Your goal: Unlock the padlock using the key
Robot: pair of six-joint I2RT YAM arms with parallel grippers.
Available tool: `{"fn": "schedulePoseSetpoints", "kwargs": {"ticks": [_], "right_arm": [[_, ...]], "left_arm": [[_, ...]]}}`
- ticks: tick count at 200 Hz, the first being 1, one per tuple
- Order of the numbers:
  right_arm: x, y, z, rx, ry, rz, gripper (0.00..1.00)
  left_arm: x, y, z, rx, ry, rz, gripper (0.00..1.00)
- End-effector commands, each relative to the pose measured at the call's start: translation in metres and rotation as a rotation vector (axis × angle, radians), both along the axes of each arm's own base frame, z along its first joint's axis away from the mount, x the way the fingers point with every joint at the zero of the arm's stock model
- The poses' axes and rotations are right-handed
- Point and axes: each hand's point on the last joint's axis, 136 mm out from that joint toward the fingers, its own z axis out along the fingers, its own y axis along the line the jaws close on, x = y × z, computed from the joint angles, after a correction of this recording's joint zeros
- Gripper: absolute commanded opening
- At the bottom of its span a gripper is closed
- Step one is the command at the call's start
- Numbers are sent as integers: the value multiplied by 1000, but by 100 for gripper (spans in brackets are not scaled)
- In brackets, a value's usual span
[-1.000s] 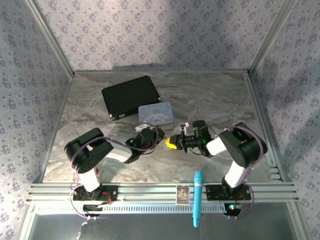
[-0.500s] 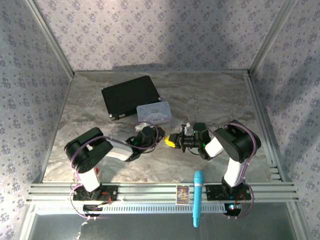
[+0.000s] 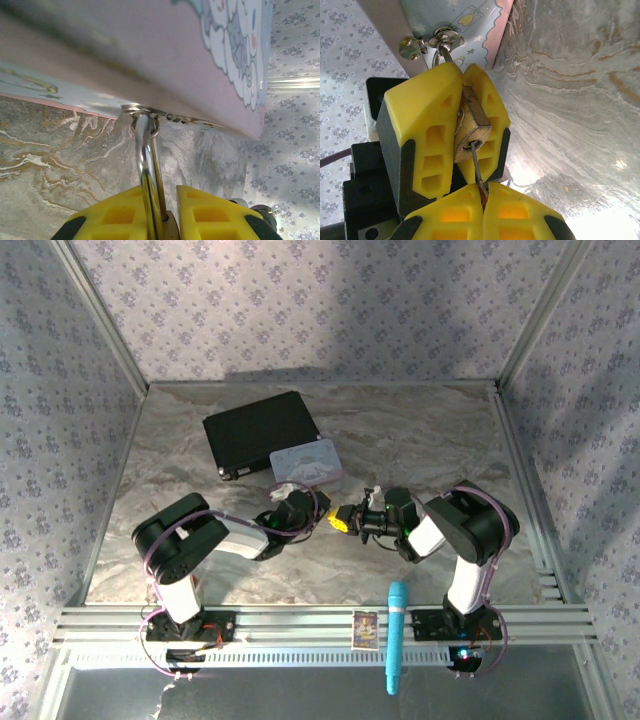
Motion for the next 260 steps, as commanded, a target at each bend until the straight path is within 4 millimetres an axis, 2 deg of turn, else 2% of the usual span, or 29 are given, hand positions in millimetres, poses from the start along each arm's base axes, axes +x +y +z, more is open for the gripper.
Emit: {"fn": "schedulePoseSetpoints", "kwargs": {"ticks": [1,25,54,96,114,135,157,193,216,234,250,260], "right_arm": [[36,5,36,74,-131,-92,0],[37,-1,24,49,-110,-89,0],[36,-6,19,67,-92,-90,0],[46,-8,32,100,-123,-62,0],[51,-15,34,102,-124,-56,0],[50,-8,34,109,-117,-38,0],[43,3,28,104,-107,-18,0],[53,-8,12,54,-105,-50,0],[63,-5,23,82,-142,-65,0],[67,-2,34,95,-169,-67,0],[63,7,41,80,-203,-32,0],[57,11,38,48,-210,-4,0]], "left_arm": [[-37,-37,-5,-78,131,-170,0],[-41,-41,-3,-99,129,-190,0],[-42,-38,0,-105,114,-187,0],[-45,-45,14,-131,78,-224,0],[-46,-42,14,-125,76,-220,0],[-45,-42,11,-117,81,-219,0],[-44,-47,12,-144,85,-221,0],[-50,-52,24,-175,78,-245,0],[-58,-54,31,-145,84,-273,0],[-61,-56,27,-141,97,-281,0],[-59,-56,24,-178,103,-269,0],[-58,-57,25,-194,106,-269,0]]}}
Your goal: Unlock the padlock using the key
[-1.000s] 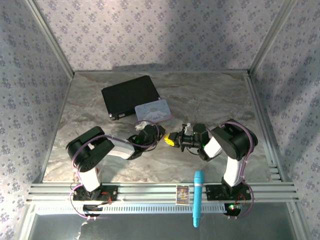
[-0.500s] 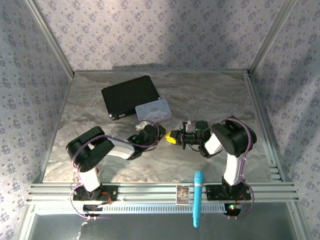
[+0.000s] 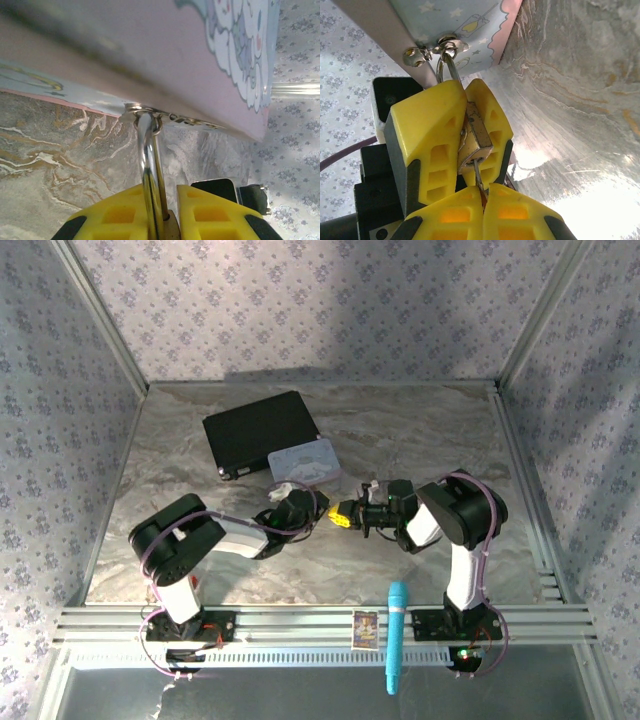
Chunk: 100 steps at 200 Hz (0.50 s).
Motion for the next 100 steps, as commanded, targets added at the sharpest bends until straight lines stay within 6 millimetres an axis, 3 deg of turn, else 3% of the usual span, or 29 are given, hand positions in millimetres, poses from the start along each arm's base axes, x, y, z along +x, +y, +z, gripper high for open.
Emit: {"fn": "schedulePoseSetpoints", "kwargs": {"ticks": [1,40,62,100], "right_arm": [[46,12,38,-3,-214,-122,0],[48,-12,10,-20,-131,-175,0],[46,-7,4,13,-89,-161,0],[42,5,24,46,-104,-158,0]], "left_arm": [[-57,-60,25,-198,78,-287,0],[-57,-57,50,-227,26,-294,0],[-56,-52,64,-240,-24,-284,0],[-55,-50,73,-288,-77,-280,0]]}}
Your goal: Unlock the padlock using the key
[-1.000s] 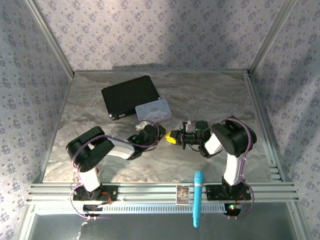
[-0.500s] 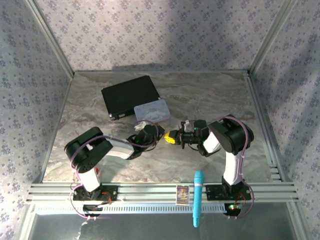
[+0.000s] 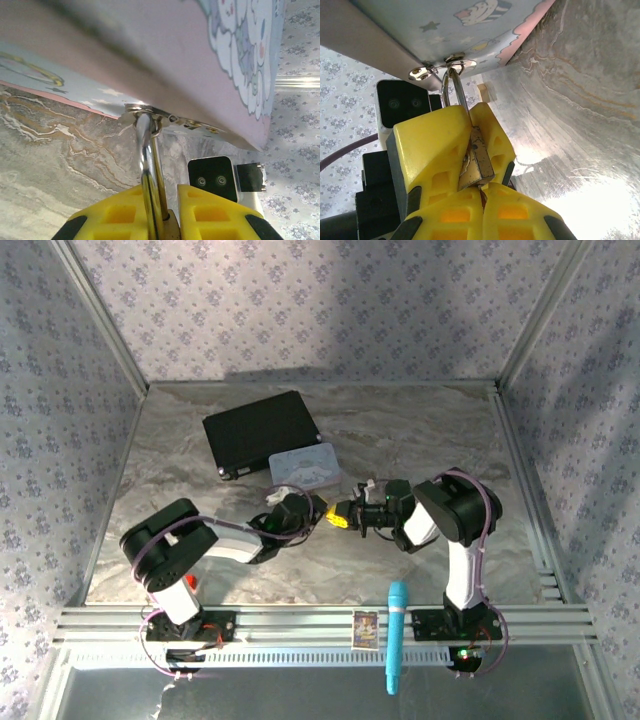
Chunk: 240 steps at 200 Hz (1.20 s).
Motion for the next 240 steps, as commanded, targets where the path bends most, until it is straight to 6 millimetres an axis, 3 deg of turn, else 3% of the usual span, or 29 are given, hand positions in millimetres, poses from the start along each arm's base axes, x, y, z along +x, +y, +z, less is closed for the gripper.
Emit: {"fn": "schedulePoseSetpoints", "kwargs": {"ticks": [1,45,69,100,131,167,187,195,199,207,219,236,240], "right_arm": [[45,-2,25,33,-80,-194,0],[56,-4,17,20,-57,-254,0],[58,-9,21,16,-77,-273,21],[41,-19,13,-31,-70,-280,35],[21,-34,4,-101,-76,-277,39],[6,-45,-1,-230,-120,-222,47],[-1,-49,0,-353,-168,-161,51],[-6,-52,2,-454,-218,-106,58],[-6,-54,3,-519,-260,-85,65],[-17,-69,-3,-723,-289,-29,68],[-19,-94,4,-1009,-401,-1,69],[-19,-110,14,-1143,-501,14,71],[-19,-111,15,-1145,-518,24,79]], "left_arm": [[-41,-55,68,-261,-85,-254,0],[-47,-66,80,-287,-97,-299,0],[-50,-64,69,-253,-62,-294,0],[-43,-50,48,-179,-7,-243,0],[-30,-38,29,-163,35,-202,0],[-32,-34,15,-94,79,-197,0],[-33,-29,9,-78,90,-179,0],[-33,-28,7,-69,98,-177,0],[-34,-28,6,-61,102,-178,0],[-35,-27,4,-44,112,-179,0],[-36,-27,2,-25,127,-186,0],[-37,-28,-2,-11,147,-190,0],[-37,-28,-2,-8,151,-190,0]]}}
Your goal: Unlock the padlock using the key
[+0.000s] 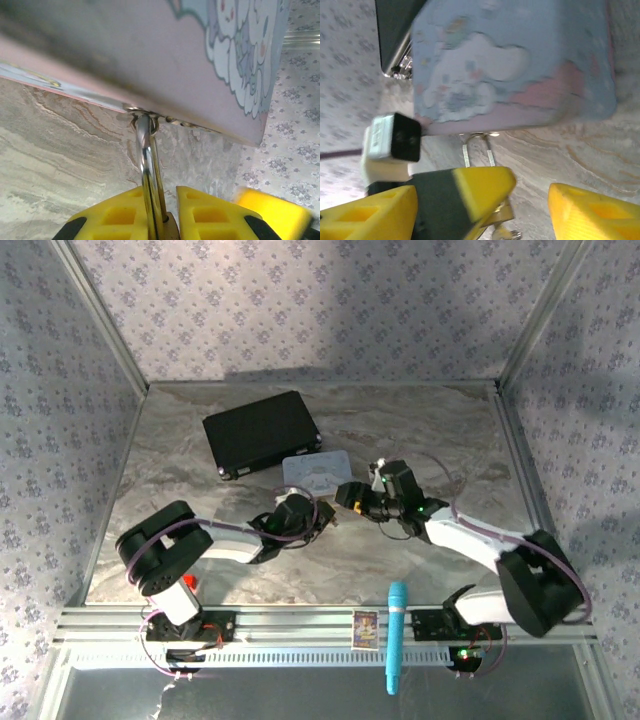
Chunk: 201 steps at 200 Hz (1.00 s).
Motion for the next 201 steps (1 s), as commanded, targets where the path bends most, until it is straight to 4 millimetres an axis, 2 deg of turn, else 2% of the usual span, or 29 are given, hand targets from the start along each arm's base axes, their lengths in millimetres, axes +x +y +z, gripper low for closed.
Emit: {"fn": "schedulePoseSetpoints", "kwargs": {"ticks": [1,3,6,31,44,64,83,125,137,143,159,174,191,201], "right_arm": [[-32,-70,-41,-529,-13,66,84],[-32,-70,-41,-534,-19,75,95],[-34,-70,-40,-543,-27,91,99],[-38,-70,-30,-683,-130,182,99],[-38,-63,-25,-713,-201,230,92],[-43,-37,-21,-669,-360,375,86],[-47,-20,-21,-625,-426,441,67],[-53,10,-23,-601,-529,563,63],[-55,17,-25,-583,-548,599,53],[-56,20,-27,-576,-550,613,52],[-56,24,-31,-572,-548,631,51],[-56,26,-36,-566,-538,649,43],[-56,27,-41,-565,-533,654,41],[-55,28,-43,-561,-534,652,36]], "left_arm": [[-14,-8,-3,1,84,-46,0],[-15,-8,-3,2,86,-48,0],[-14,-8,-3,2,87,-46,0],[-16,-10,-6,5,105,-52,0],[-16,-9,-6,4,107,-51,0],[-16,-10,-4,0,105,-56,0],[-17,-11,-3,4,108,-66,0],[-18,-14,1,0,110,-80,0],[-19,-14,0,0,113,-82,0],[-19,-15,1,-2,110,-83,0],[-19,-15,2,5,105,-88,0],[-19,-16,3,6,104,-90,0],[-20,-16,3,1,106,-92,0],[-20,-16,3,2,108,-94,0]]}}
